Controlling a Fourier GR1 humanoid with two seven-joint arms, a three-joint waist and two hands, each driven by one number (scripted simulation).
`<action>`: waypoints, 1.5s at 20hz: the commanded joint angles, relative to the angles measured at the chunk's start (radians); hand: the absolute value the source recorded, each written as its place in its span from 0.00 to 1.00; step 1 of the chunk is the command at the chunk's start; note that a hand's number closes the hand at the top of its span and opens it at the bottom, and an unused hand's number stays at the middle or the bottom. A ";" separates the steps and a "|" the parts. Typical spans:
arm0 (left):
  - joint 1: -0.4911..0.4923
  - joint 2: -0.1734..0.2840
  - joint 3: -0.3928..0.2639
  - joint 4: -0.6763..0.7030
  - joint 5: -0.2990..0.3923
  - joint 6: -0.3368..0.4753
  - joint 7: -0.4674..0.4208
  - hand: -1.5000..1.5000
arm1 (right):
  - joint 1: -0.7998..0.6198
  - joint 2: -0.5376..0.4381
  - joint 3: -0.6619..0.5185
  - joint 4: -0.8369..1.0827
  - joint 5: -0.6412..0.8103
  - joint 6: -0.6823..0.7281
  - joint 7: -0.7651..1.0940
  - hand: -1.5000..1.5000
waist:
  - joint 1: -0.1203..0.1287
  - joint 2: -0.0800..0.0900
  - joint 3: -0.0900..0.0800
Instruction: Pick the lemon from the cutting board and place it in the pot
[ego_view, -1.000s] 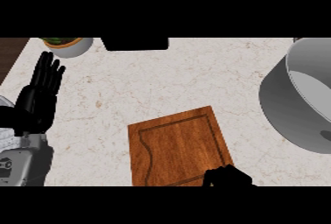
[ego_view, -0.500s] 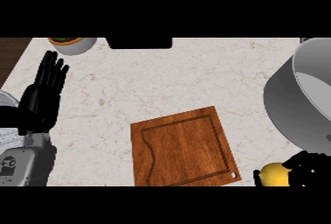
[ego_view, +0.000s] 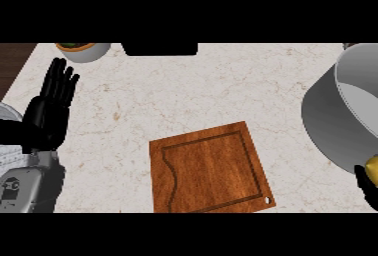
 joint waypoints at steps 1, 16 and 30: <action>0.015 0.015 0.016 -0.031 0.028 -0.024 0.017 0.50 | -0.110 -0.098 -0.228 0.231 -0.229 0.013 -0.107 1.00 | 0.015 0.000 0.000; -0.012 -0.050 -0.047 -0.012 -0.048 0.026 0.011 0.50 | -0.508 -0.338 -0.283 1.236 -0.209 -0.168 -0.612 1.00 | 0.035 0.005 0.000; -0.087 -0.029 -0.002 0.061 -0.009 -0.007 0.017 0.50 | -0.664 -0.339 -0.187 1.581 -0.200 0.055 -0.727 0.00 | 0.032 0.010 0.001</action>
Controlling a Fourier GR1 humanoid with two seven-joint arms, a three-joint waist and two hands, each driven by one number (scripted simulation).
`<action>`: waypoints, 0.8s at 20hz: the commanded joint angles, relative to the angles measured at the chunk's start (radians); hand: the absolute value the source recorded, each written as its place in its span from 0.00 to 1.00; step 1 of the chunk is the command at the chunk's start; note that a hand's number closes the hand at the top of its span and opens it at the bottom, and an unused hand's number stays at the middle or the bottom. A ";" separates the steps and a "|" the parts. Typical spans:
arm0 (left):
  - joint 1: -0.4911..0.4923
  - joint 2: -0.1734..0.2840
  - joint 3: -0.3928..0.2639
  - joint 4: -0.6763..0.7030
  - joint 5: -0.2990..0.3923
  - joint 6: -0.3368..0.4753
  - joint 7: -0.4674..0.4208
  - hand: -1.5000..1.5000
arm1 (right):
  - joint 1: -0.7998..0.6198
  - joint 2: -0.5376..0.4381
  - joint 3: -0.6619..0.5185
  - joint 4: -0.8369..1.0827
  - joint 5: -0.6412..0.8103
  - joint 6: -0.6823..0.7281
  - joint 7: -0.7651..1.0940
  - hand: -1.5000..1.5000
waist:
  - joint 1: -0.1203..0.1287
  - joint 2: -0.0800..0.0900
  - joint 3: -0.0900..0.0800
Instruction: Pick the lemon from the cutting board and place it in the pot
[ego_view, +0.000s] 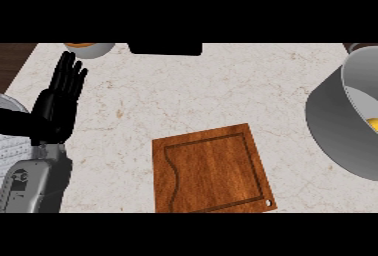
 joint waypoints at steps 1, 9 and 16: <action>-0.021 0.029 0.027 0.008 0.019 -0.019 0.009 0.50 | -0.037 0.031 -0.027 0.105 -0.056 0.017 -0.120 0.00 | 0.005 0.011 0.029; 0.006 0.007 -0.005 -0.012 -0.018 0.008 0.018 0.50 | -0.123 0.067 -0.165 0.123 -0.236 0.139 -0.084 0.00 | -0.007 0.002 0.027; 0.010 -0.009 -0.003 -0.009 -0.019 0.015 -0.008 0.50 | -0.187 -0.003 -0.298 0.256 -0.368 0.235 -0.026 0.00 | -0.001 0.009 0.028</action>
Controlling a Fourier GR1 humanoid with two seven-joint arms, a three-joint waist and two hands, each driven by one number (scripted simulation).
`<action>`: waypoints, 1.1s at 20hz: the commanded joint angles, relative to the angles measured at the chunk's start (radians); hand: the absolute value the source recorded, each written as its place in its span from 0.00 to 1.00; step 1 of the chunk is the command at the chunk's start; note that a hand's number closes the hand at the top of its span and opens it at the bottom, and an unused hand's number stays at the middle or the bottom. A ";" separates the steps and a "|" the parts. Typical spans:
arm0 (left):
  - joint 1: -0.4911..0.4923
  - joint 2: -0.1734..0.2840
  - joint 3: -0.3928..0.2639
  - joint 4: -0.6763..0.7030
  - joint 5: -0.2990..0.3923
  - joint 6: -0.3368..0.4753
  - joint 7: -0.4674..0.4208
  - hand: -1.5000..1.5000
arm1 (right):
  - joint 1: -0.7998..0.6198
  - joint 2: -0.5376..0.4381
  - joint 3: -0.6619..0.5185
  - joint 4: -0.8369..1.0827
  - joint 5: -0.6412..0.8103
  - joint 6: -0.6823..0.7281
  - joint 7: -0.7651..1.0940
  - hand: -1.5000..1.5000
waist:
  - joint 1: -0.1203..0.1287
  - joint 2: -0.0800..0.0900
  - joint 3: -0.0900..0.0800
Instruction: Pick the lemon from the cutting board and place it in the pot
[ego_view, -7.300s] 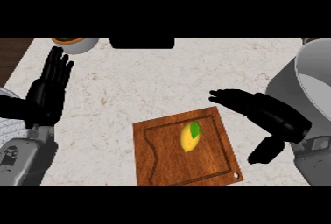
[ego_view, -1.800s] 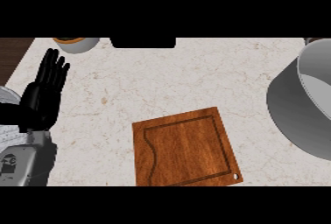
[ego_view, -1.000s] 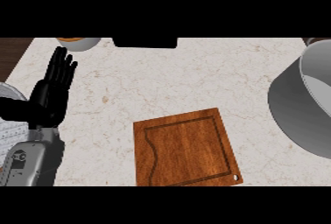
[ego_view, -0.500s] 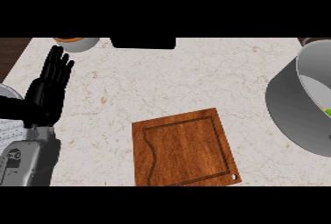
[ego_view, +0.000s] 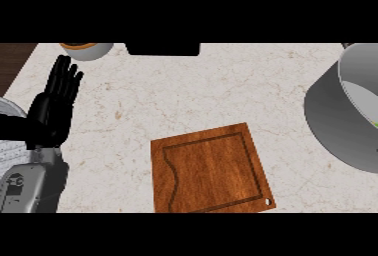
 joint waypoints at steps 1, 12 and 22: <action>-0.006 -0.003 -0.006 -0.003 -0.004 0.002 0.009 0.50 | -0.005 -0.023 -0.105 0.090 -0.108 0.046 -0.030 0.00 | 0.002 0.010 0.019; 0.007 -0.025 -0.010 -0.012 -0.007 0.007 -0.013 0.50 | 0.086 -0.207 -0.198 0.303 -0.175 0.152 -0.195 0.00 | 0.018 0.021 0.024; -0.021 -0.001 0.004 -0.028 0.015 -0.011 0.027 0.50 | 0.155 -0.291 -0.236 0.336 -0.221 0.234 -0.214 0.00 | 0.018 0.021 0.028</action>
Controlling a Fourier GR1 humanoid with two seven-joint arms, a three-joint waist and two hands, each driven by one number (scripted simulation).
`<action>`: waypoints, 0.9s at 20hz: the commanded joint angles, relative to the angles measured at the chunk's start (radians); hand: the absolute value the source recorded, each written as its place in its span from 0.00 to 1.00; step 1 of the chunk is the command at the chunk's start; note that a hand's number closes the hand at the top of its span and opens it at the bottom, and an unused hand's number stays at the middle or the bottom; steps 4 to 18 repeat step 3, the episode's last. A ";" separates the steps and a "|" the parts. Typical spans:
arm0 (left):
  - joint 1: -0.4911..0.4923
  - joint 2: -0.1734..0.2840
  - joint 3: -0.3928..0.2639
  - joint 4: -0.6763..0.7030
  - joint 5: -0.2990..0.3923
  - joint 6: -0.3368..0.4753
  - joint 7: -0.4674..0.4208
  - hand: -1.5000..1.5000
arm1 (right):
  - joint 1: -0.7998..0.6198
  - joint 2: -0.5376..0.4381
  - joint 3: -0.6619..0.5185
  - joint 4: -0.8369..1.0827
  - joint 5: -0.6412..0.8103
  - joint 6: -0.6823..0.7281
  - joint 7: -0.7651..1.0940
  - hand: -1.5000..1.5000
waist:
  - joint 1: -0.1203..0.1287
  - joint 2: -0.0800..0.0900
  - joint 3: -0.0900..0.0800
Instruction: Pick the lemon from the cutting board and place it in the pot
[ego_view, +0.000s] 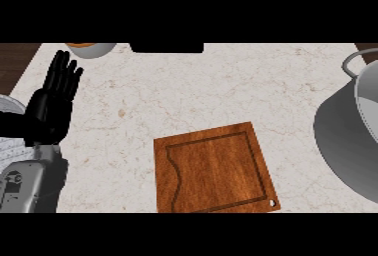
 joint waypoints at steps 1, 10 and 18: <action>0.010 0.021 0.010 -0.026 0.009 -0.009 0.027 0.50 | 0.058 -0.033 -0.013 0.016 -0.011 0.079 -0.082 0.00 | 0.007 0.000 0.005; -0.014 0.002 0.004 0.005 -0.007 0.011 0.006 0.50 | 0.073 -0.050 -0.014 0.011 -0.016 0.111 -0.093 0.00 | -0.012 0.001 0.004; -0.014 0.002 0.004 0.005 -0.007 0.011 0.006 0.50 | 0.073 -0.050 -0.014 0.011 -0.016 0.111 -0.093 0.00 | -0.012 0.001 0.004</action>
